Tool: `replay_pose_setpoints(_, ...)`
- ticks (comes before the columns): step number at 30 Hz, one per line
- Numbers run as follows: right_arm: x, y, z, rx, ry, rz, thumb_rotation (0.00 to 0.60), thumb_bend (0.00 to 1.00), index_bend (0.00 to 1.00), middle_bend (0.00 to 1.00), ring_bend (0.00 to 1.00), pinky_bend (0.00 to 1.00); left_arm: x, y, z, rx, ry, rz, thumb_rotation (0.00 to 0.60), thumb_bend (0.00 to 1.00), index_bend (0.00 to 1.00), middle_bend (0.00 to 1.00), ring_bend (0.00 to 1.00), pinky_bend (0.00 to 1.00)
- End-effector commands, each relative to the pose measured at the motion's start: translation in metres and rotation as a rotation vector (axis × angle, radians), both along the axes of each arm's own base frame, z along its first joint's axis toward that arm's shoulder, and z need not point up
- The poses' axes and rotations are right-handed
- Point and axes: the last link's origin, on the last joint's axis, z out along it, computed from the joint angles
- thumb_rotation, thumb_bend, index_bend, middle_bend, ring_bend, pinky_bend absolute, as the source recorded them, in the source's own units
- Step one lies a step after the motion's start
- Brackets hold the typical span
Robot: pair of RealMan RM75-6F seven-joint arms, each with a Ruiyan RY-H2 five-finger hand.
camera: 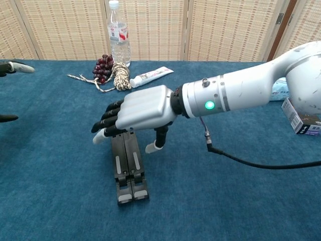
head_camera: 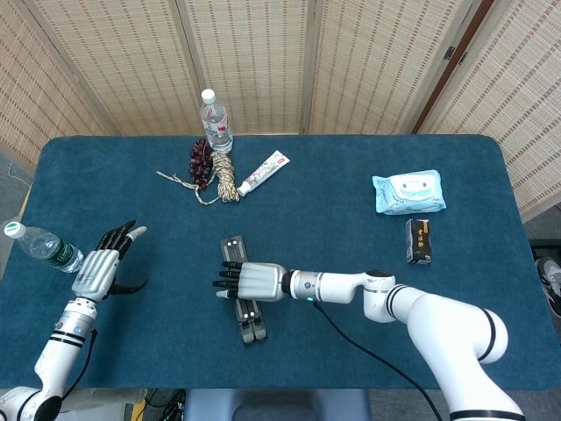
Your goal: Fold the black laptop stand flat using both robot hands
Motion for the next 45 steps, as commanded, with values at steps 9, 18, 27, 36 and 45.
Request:
replay_pose_setpoints(9, -0.076, 0.009, 0.107, -0.379, -0.191, -0.411, 0.6, 0.11, 0.0, 0.0, 0.0, 0.02, -0.022, -0.012, 0.02, 0.09, 0.098, 0.056, 0.6, 0.17, 0.1, 0.0, 0.0, 0.0)
replay_pose_setpoints(18, -0.127, 0.051, 0.169, -0.614, -0.256, -0.651, 0.6, 0.09, 0.0, 0.0, 0.0, 0.02, -0.031, -0.037, 0.035, 0.164, 0.159, 0.07, 0.6, 0.17, 0.1, 0.0, 0.0, 0.0)
replay_pose_setpoints(27, -0.185, 0.11, 0.211, -0.801, -0.267, -0.866, 0.6, 0.09, 0.0, 0.0, 0.0, 0.02, -0.03, -0.066, 0.04, 0.217, 0.219, 0.102, 0.6, 0.17, 0.1, 0.0, 0.0, 0.0)
replay_pose_setpoints(36, -0.224, 0.165, 0.234, -0.922, -0.308, -1.013, 0.6, 0.03, 0.0, 0.0, 0.0, 0.02, -0.022, -0.089, 0.043, 0.238, 0.225, 0.093, 0.6, 0.17, 0.1, 0.0, 0.0, 0.0)
replay_pose_setpoints(45, -0.242, 0.2, 0.244, -0.978, -0.331, -1.108, 0.6, 0.03, 0.0, 0.0, 0.0, 0.02, -0.018, -0.104, 0.041, 0.252, 0.267, 0.101, 0.6, 0.17, 0.1, 0.0, 0.0, 0.0)
